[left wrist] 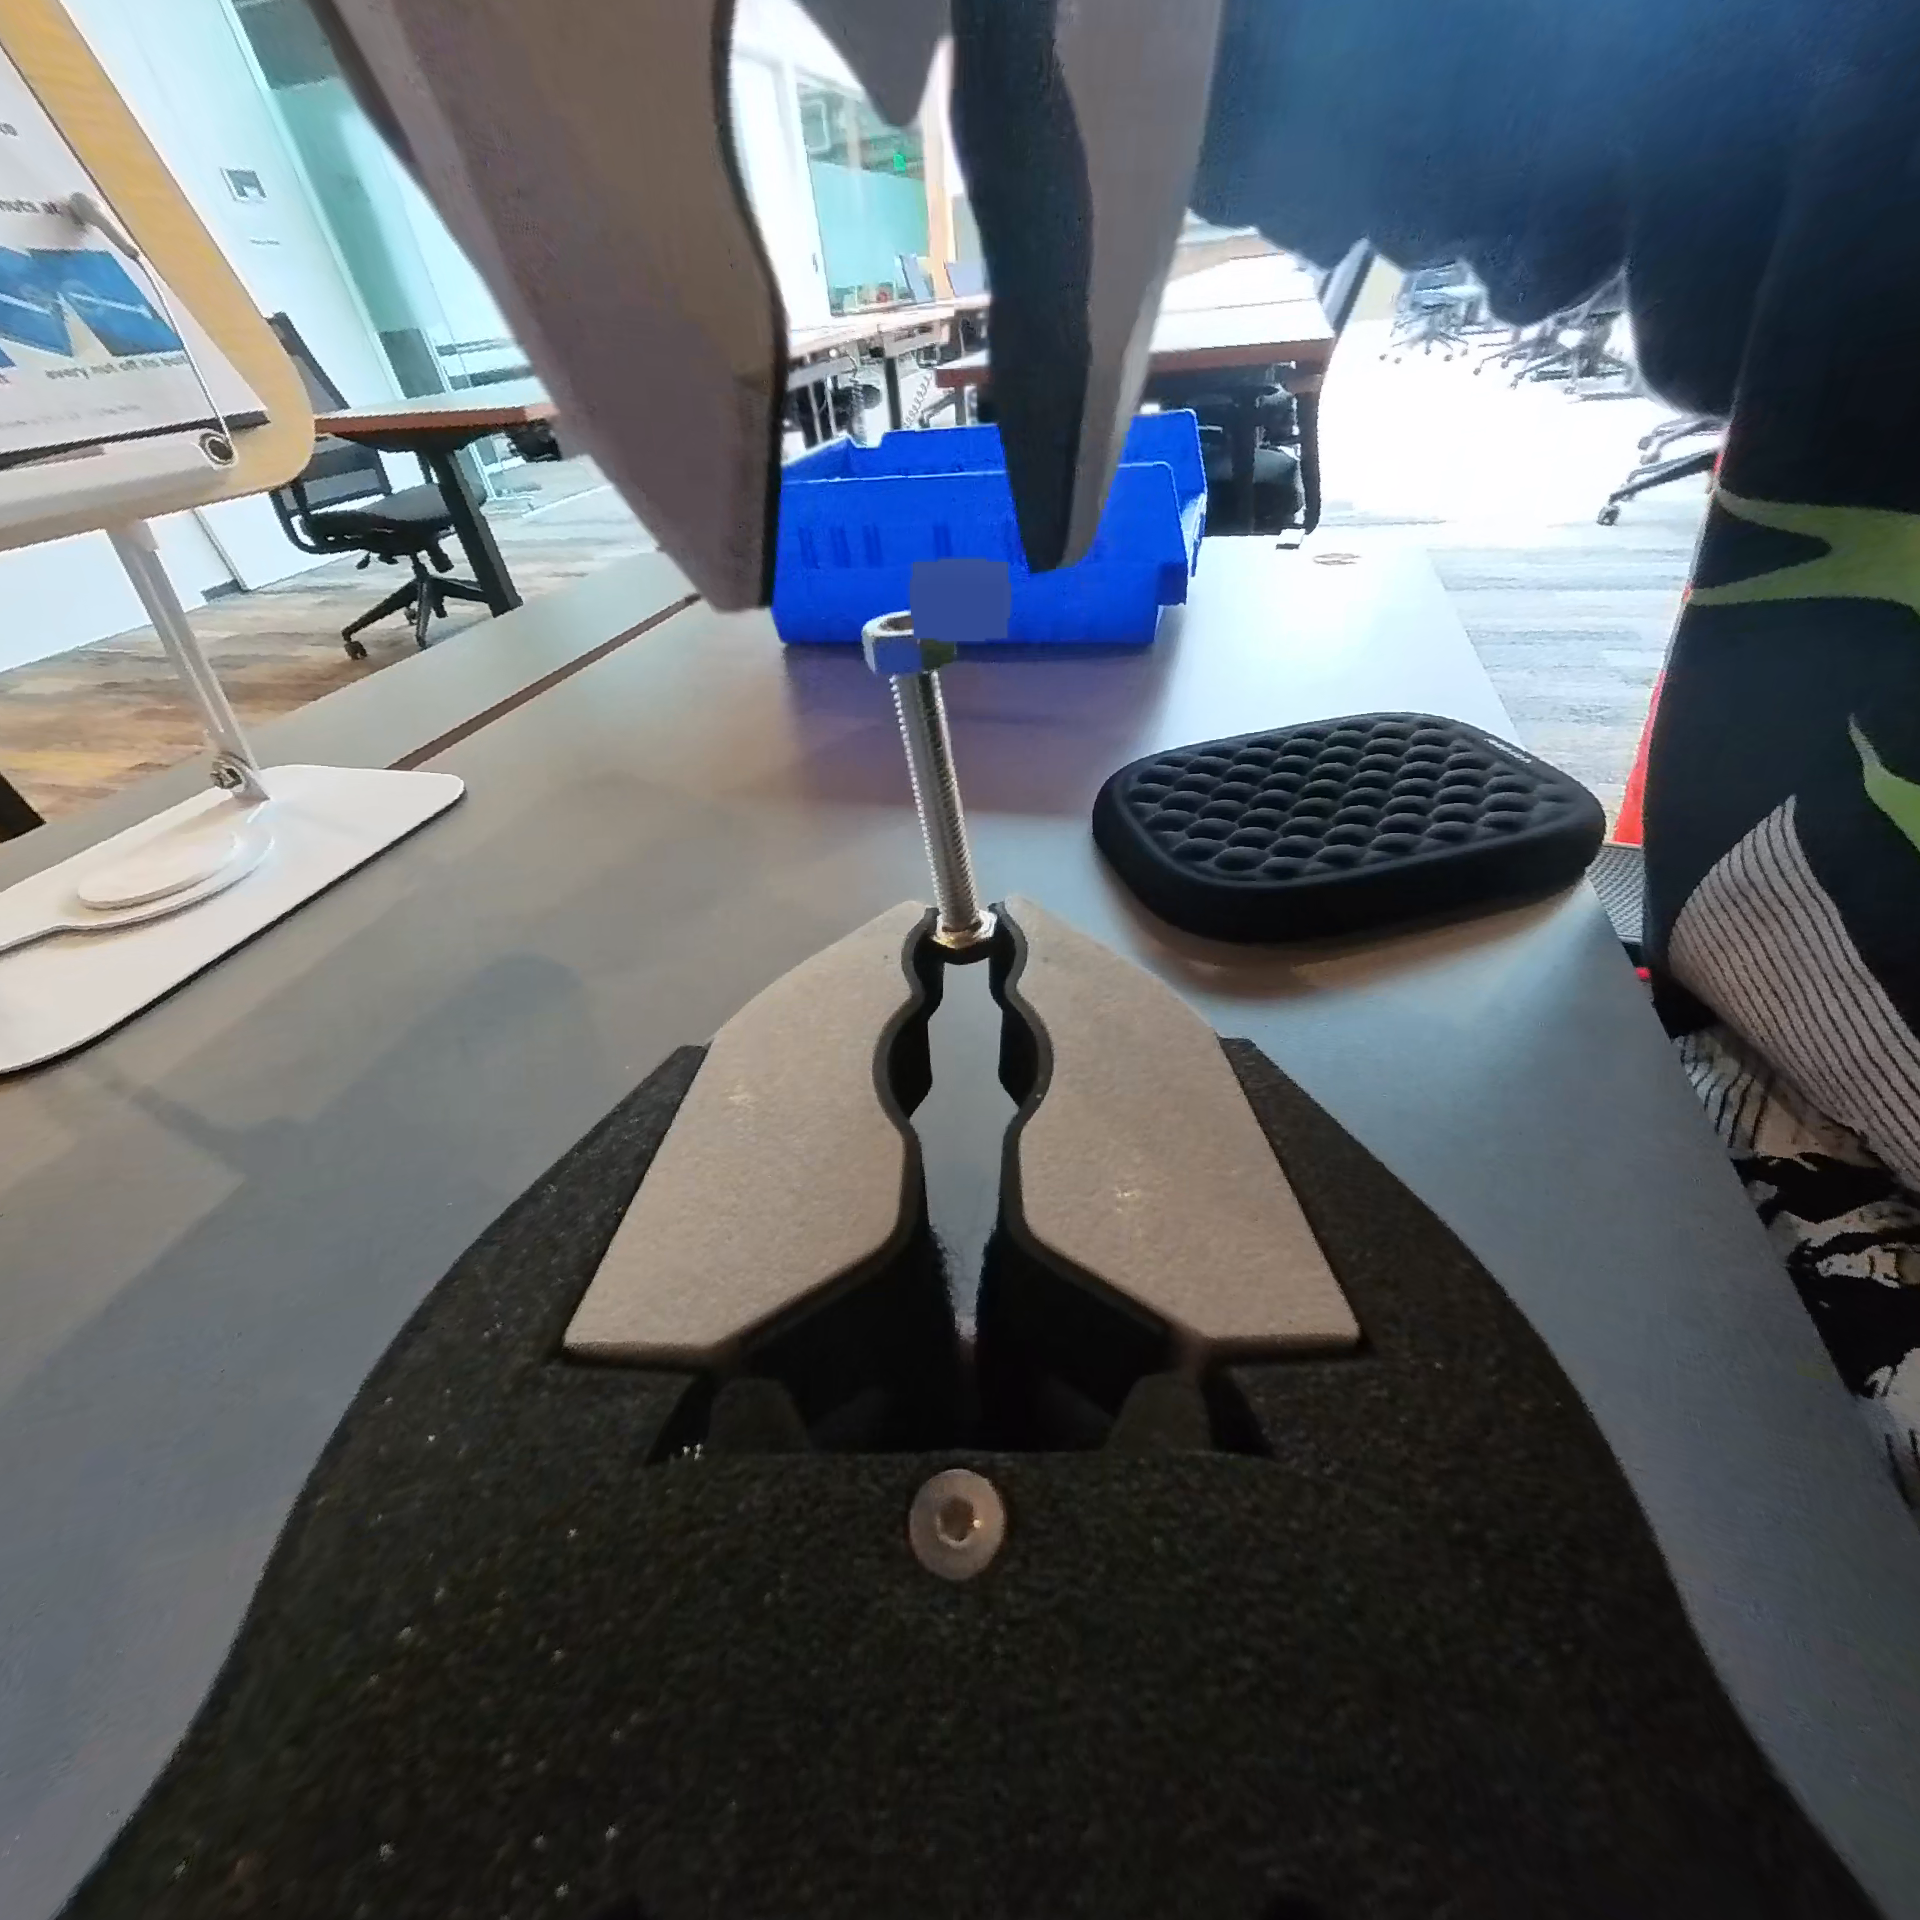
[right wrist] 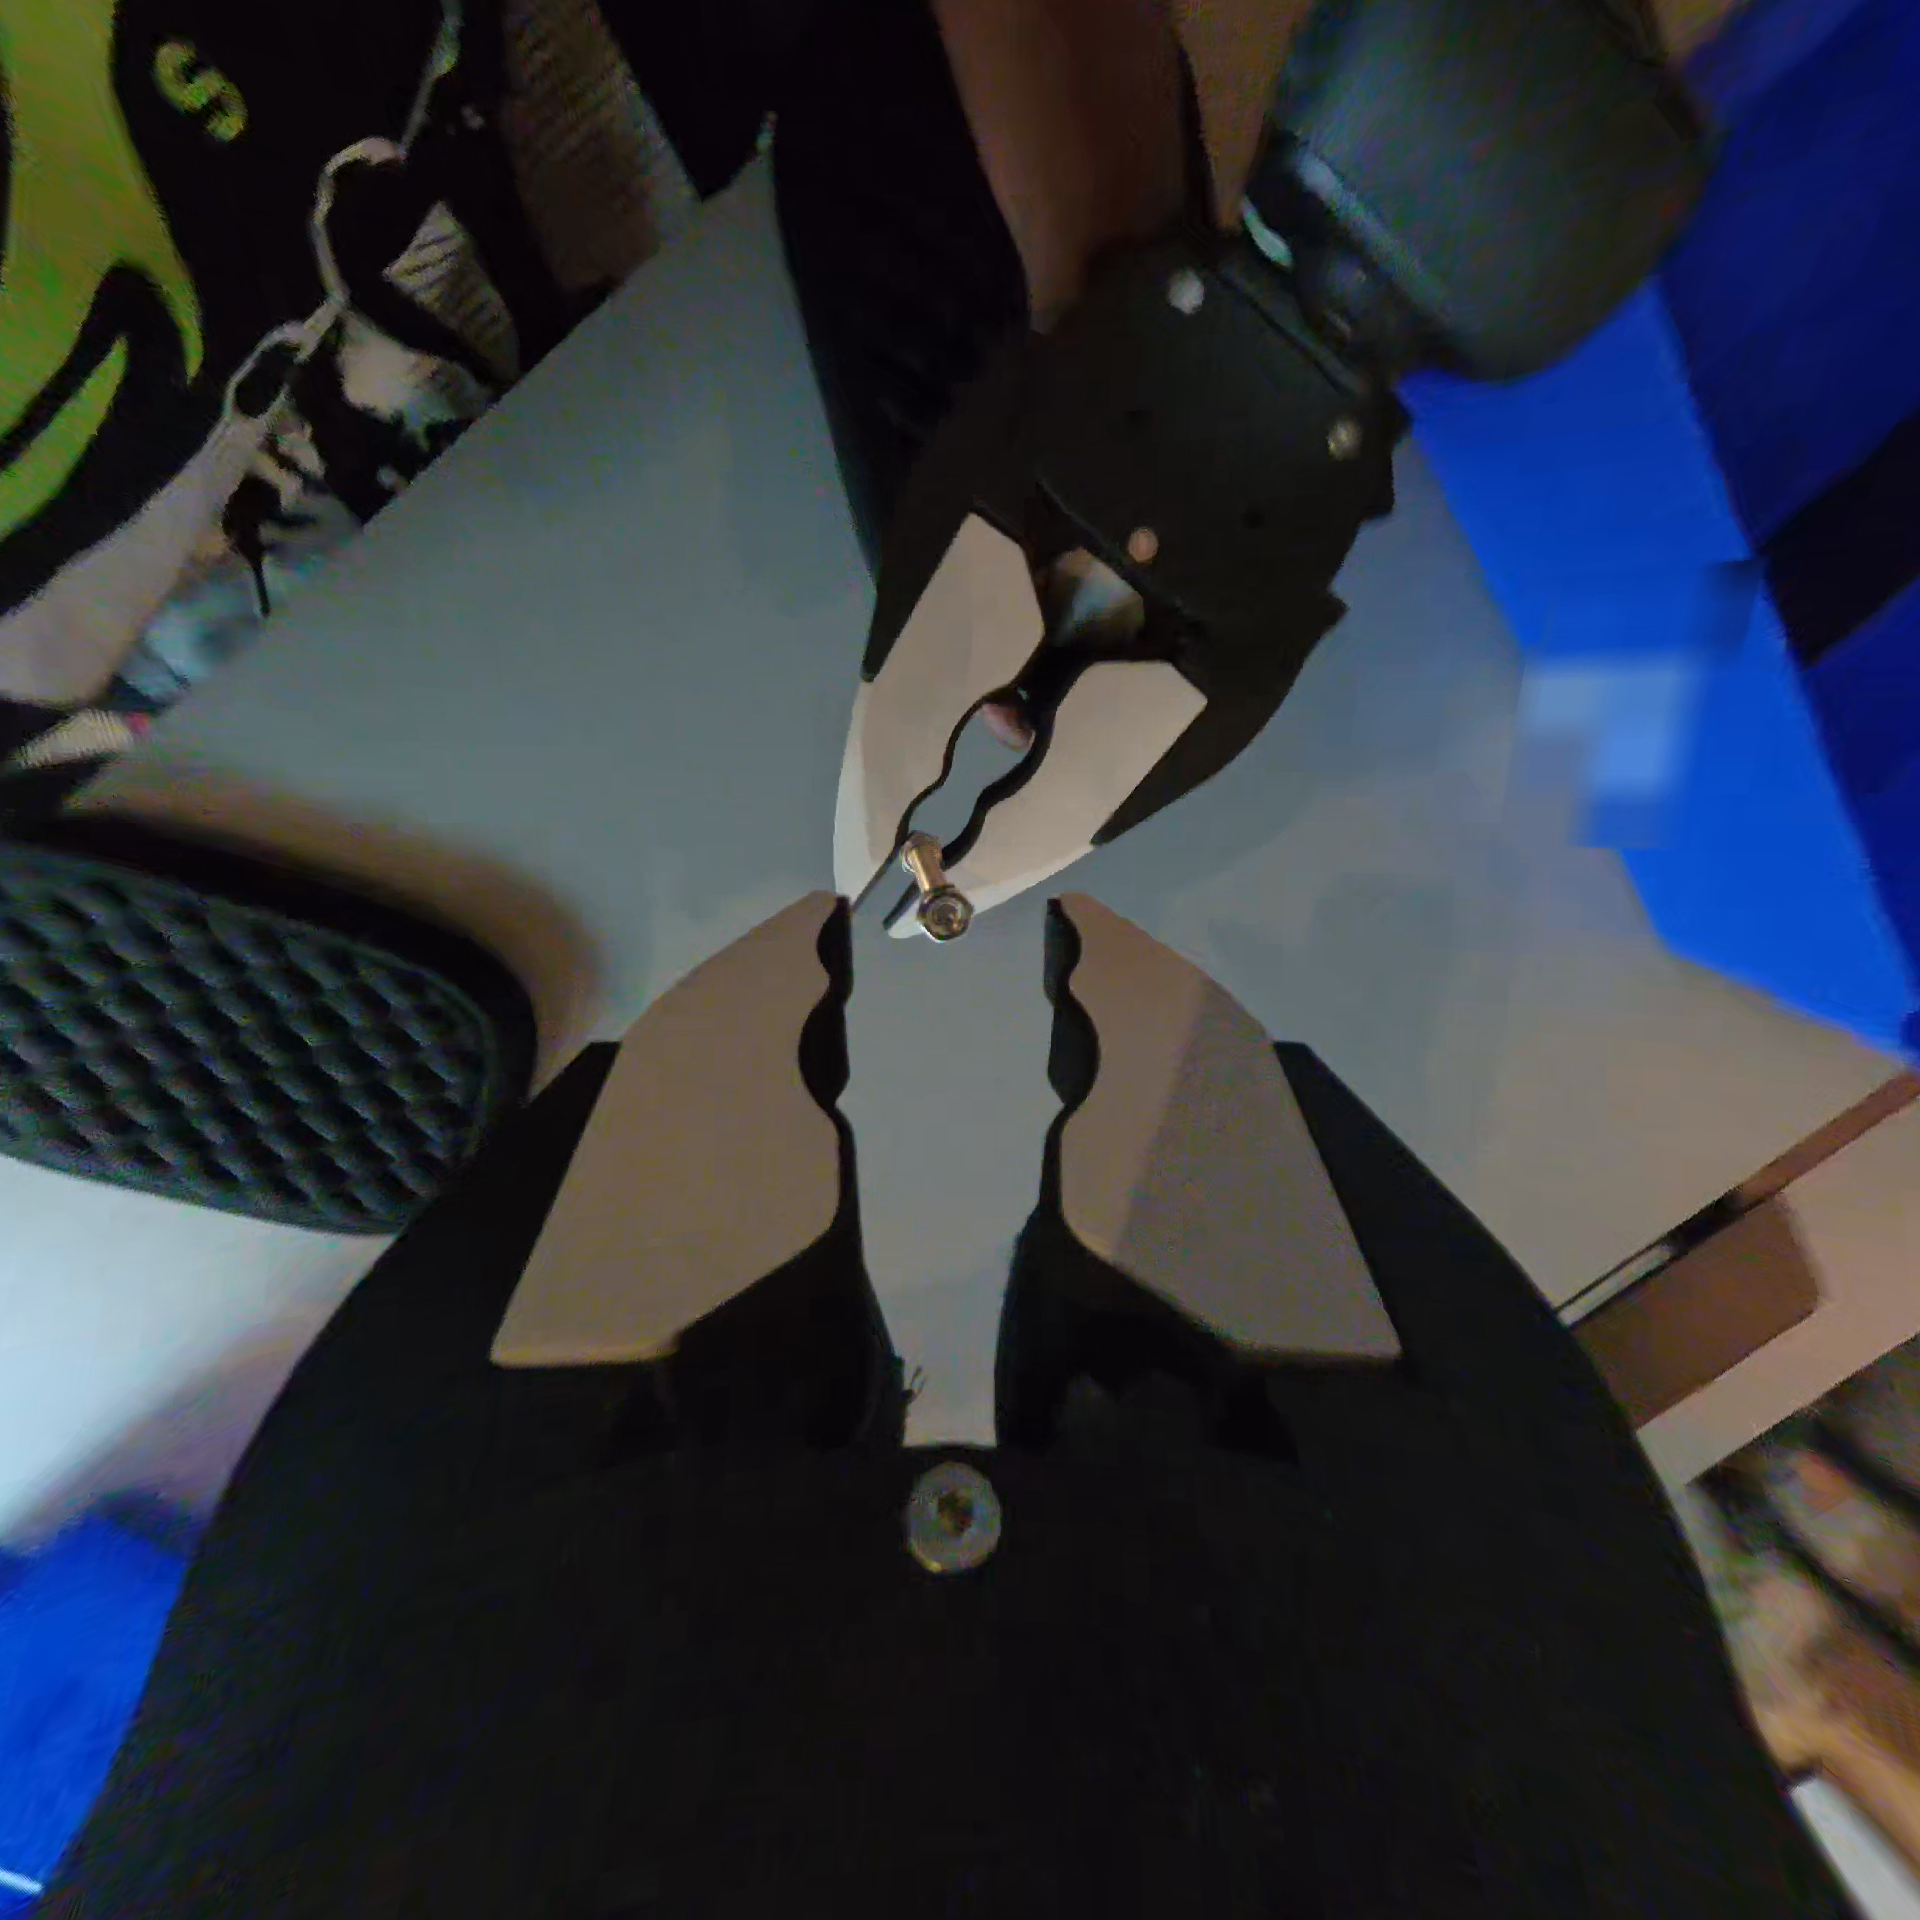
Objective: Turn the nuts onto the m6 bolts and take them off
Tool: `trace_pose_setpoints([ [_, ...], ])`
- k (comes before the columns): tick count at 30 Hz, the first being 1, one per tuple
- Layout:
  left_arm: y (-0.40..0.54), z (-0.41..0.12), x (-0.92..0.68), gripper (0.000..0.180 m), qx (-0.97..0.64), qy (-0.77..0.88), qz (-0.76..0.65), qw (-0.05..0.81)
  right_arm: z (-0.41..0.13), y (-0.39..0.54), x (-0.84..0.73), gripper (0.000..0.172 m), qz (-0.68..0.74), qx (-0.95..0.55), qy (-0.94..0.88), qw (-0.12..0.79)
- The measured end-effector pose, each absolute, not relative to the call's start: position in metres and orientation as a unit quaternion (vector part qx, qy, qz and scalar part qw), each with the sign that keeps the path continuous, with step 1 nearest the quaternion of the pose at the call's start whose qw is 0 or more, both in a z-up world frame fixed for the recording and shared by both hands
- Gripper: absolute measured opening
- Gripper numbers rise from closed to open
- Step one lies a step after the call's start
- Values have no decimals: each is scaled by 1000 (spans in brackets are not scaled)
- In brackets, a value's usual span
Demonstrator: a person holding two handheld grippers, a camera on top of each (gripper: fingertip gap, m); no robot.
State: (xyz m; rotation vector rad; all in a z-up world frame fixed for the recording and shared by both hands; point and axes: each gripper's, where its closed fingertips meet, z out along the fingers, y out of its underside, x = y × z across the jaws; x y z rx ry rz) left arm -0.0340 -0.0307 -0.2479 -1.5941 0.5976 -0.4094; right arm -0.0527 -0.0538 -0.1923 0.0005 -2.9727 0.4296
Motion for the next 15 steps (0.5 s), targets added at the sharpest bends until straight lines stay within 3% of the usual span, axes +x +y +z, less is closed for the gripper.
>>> trace_pose_setpoints([
  [4,-32,-248,-33,7,-698,267,-184,639,-194,-55,-52,23,154,92,-983,44],
  [9,-33,-249,-31,7,-697,274,-183,637,-197,-59,-49,16,168,120,-978,2],
  [15,-32,-249,-32,7,-697,272,-182,638,-200,-57,-49,9,157,96,-983,12],
])
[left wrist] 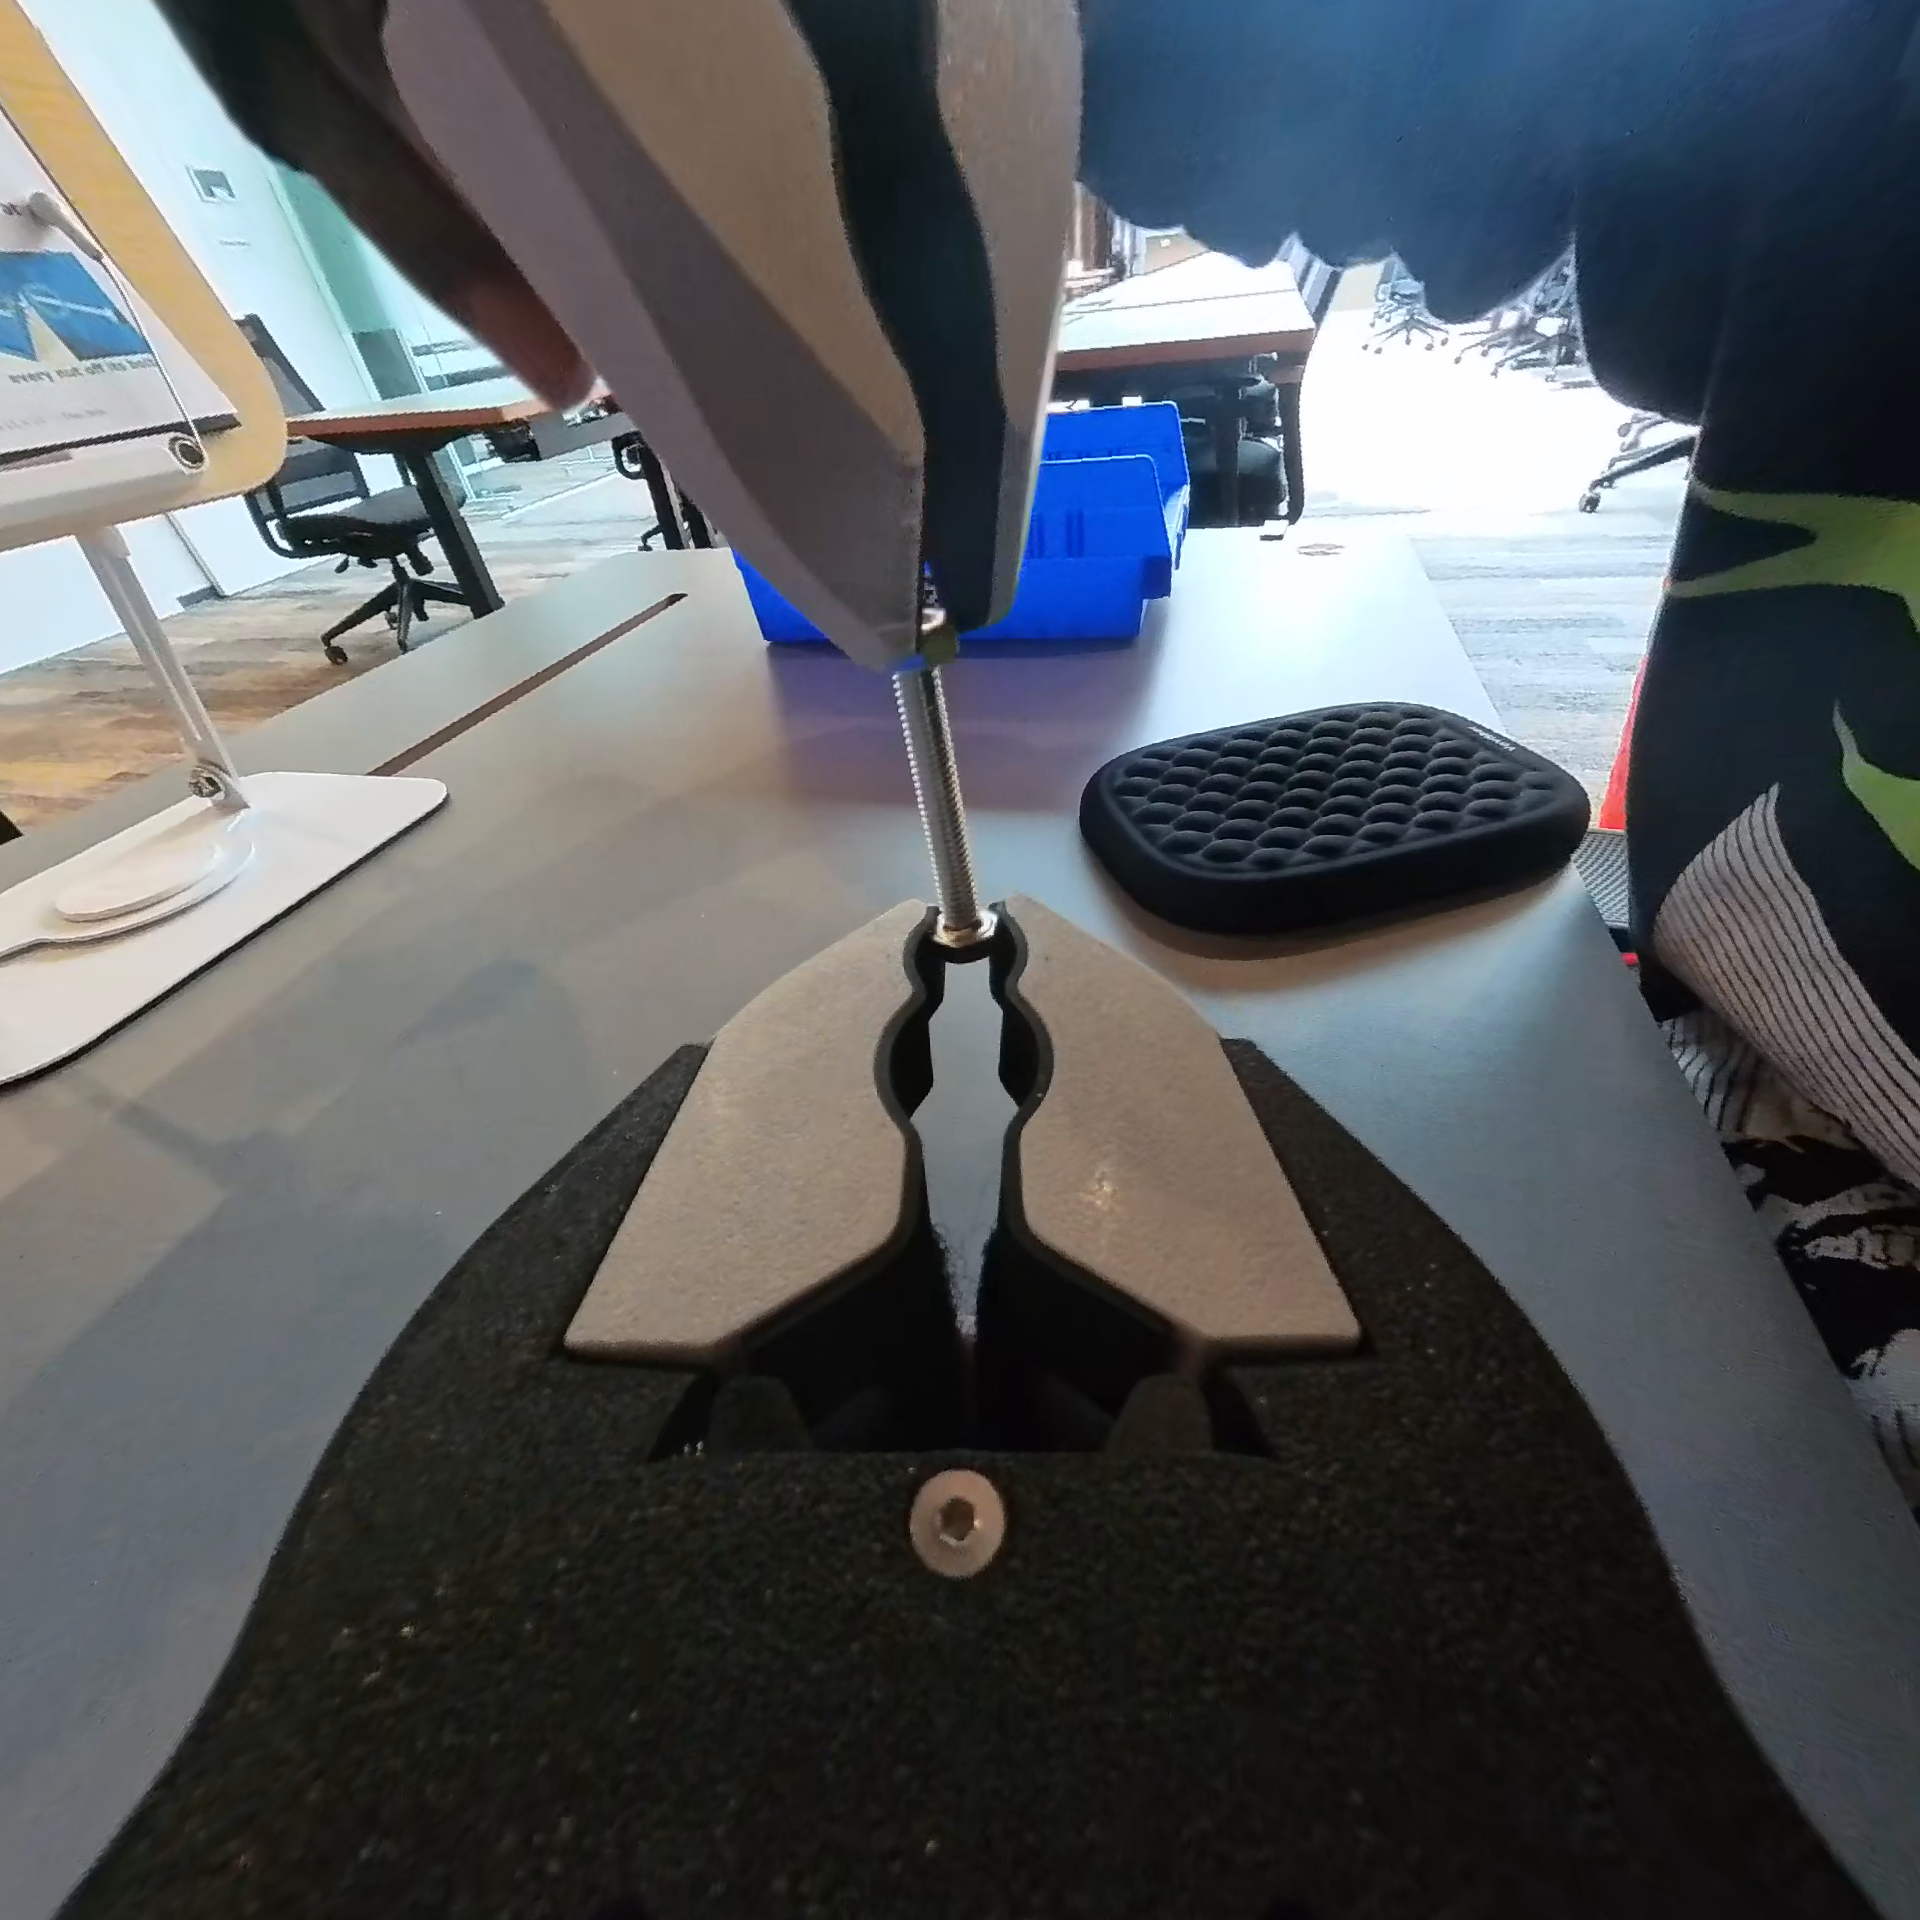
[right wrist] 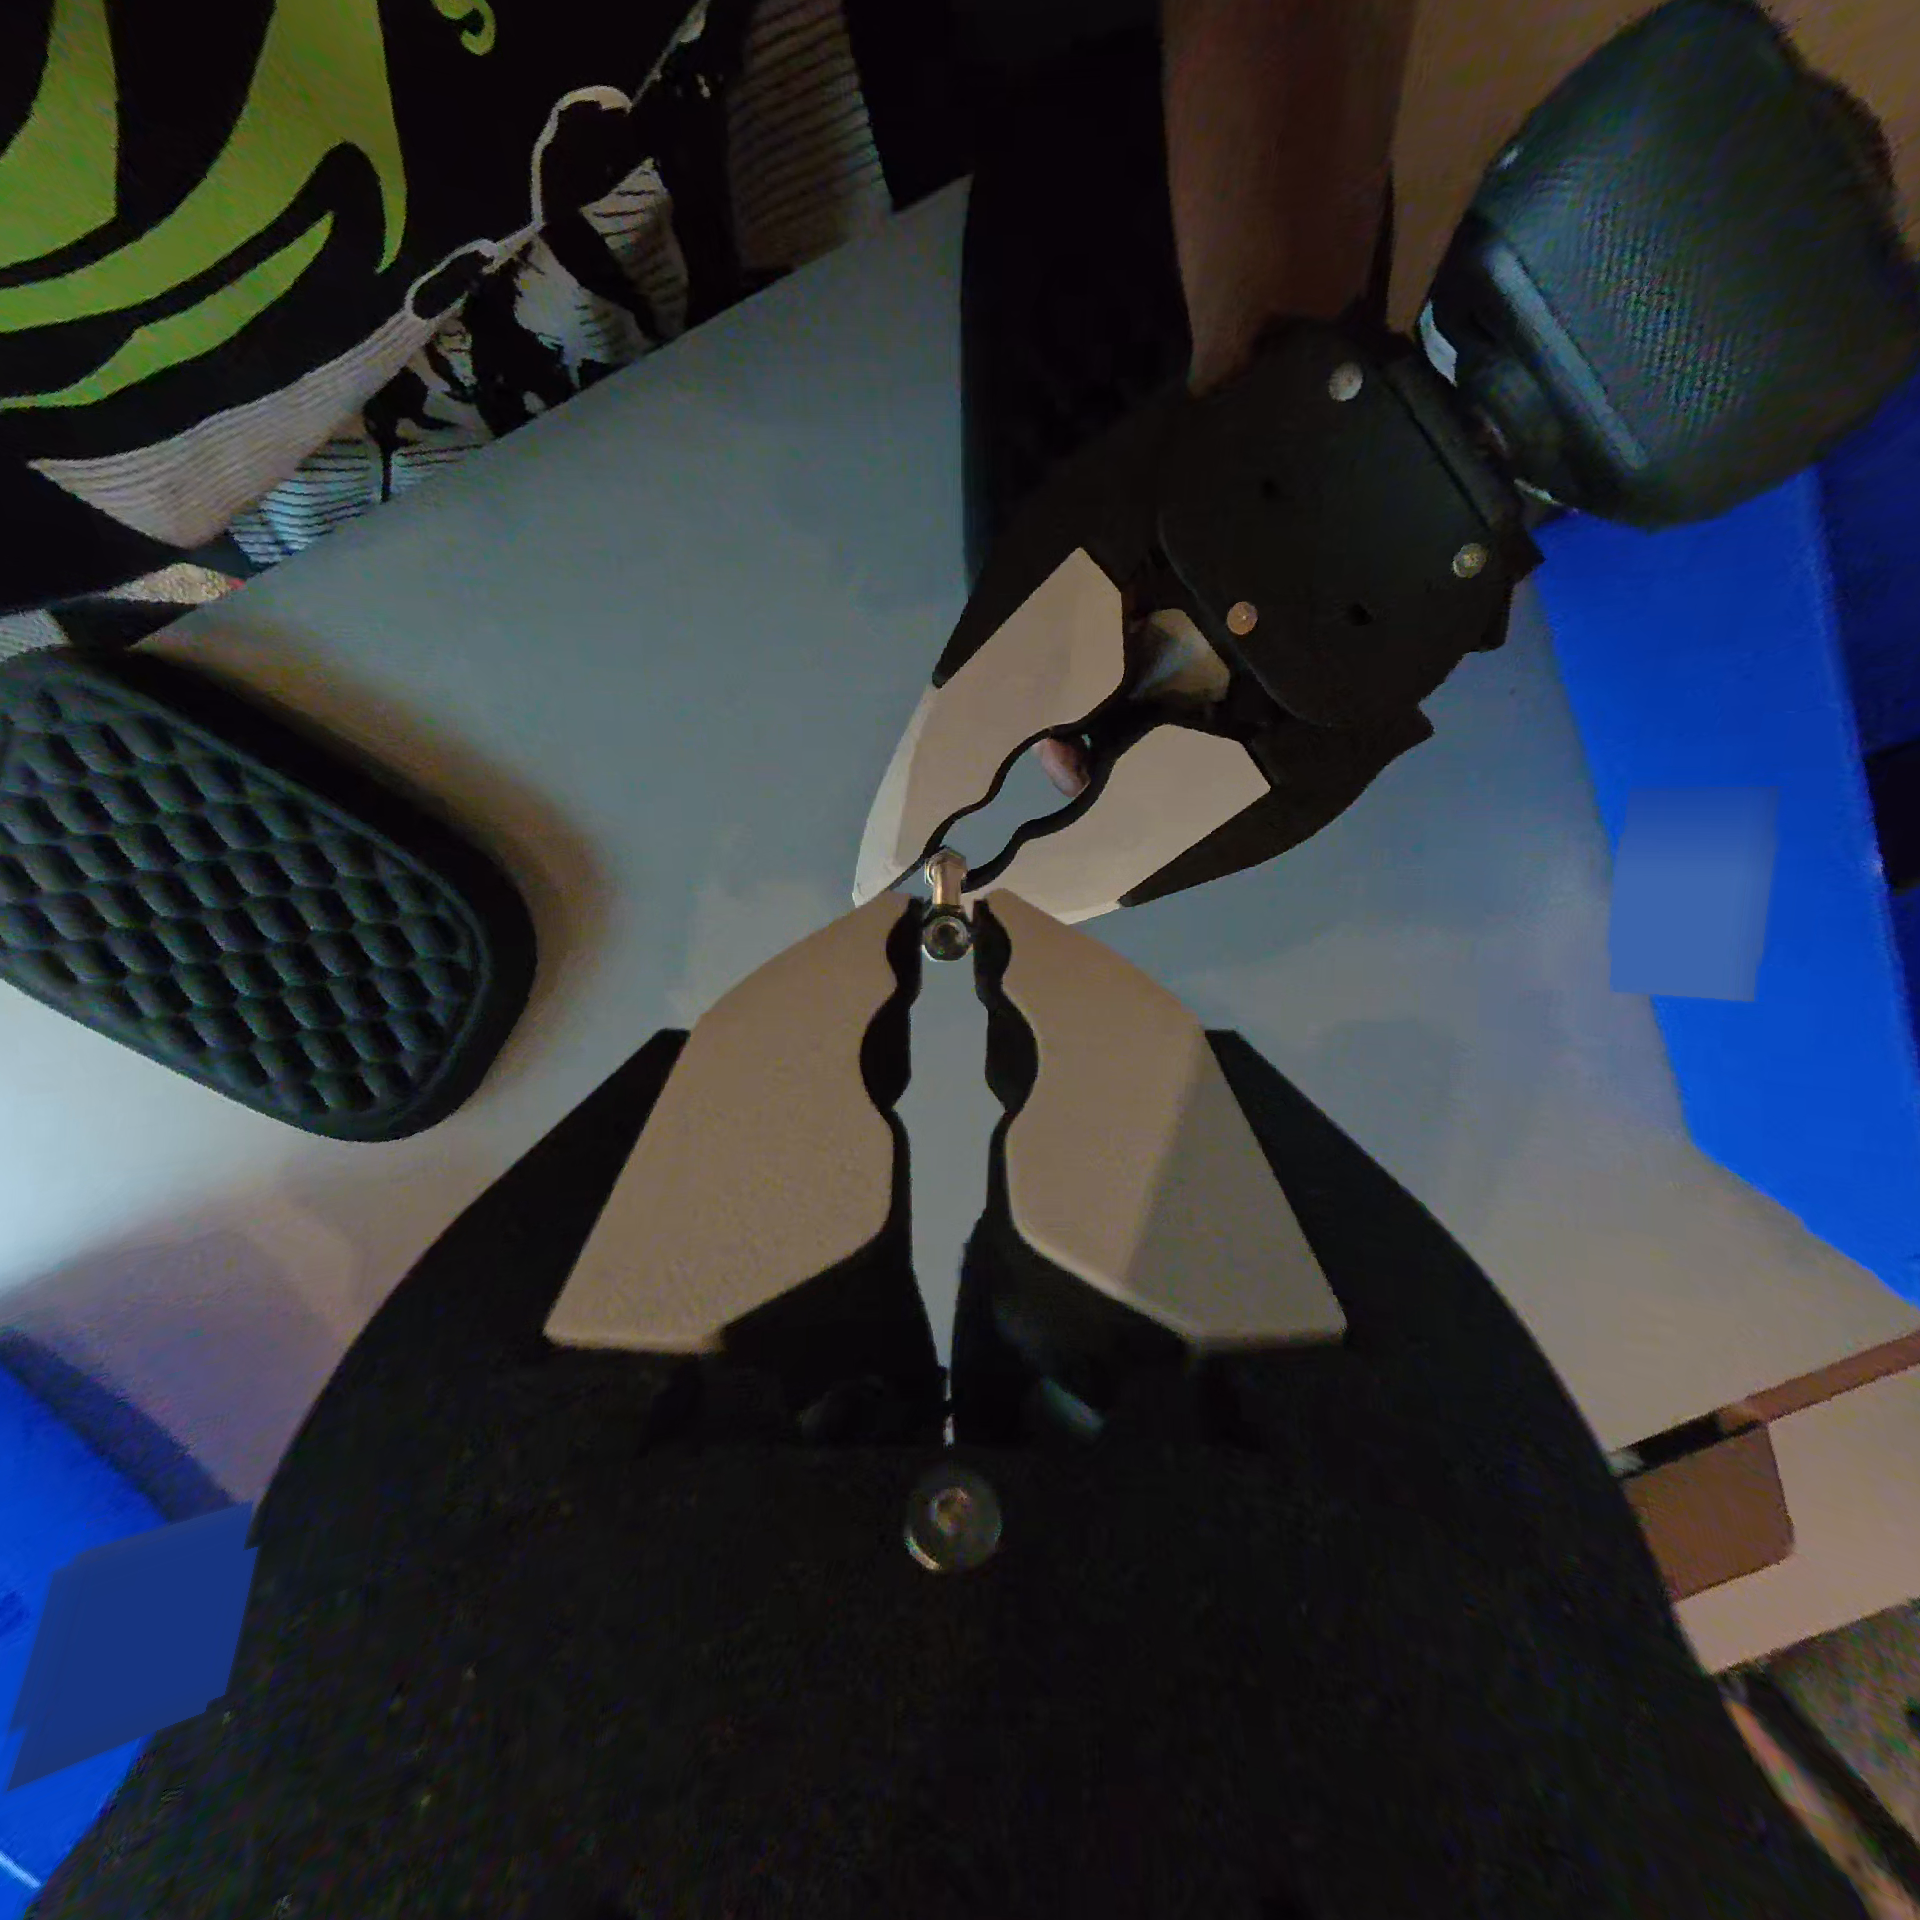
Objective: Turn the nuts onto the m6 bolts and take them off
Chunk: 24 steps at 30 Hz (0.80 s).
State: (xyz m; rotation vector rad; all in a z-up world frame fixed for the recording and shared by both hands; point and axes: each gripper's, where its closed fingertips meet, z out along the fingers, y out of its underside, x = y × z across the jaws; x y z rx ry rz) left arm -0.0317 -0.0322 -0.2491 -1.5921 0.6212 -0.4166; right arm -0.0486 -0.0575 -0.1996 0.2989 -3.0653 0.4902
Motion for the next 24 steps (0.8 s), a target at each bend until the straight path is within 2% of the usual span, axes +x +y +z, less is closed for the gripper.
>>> trace_pose_setpoints([
  [8,-31,-250,-33,7,-700,269,-174,638,-200,-57,-52,9,139,-94,-984,63],
  [10,-31,-249,-32,7,-699,271,-175,638,-198,-54,-49,26,137,-83,-985,69],
  [13,-32,-249,-32,7,-697,273,-176,639,-195,-47,-50,33,129,-9,-989,77],
  [18,-32,-249,-32,7,-696,273,-179,640,-199,-53,-48,25,139,92,-985,45],
  [24,-32,-249,-32,7,-696,272,-180,639,-203,-56,-51,10,134,105,-985,36],
])
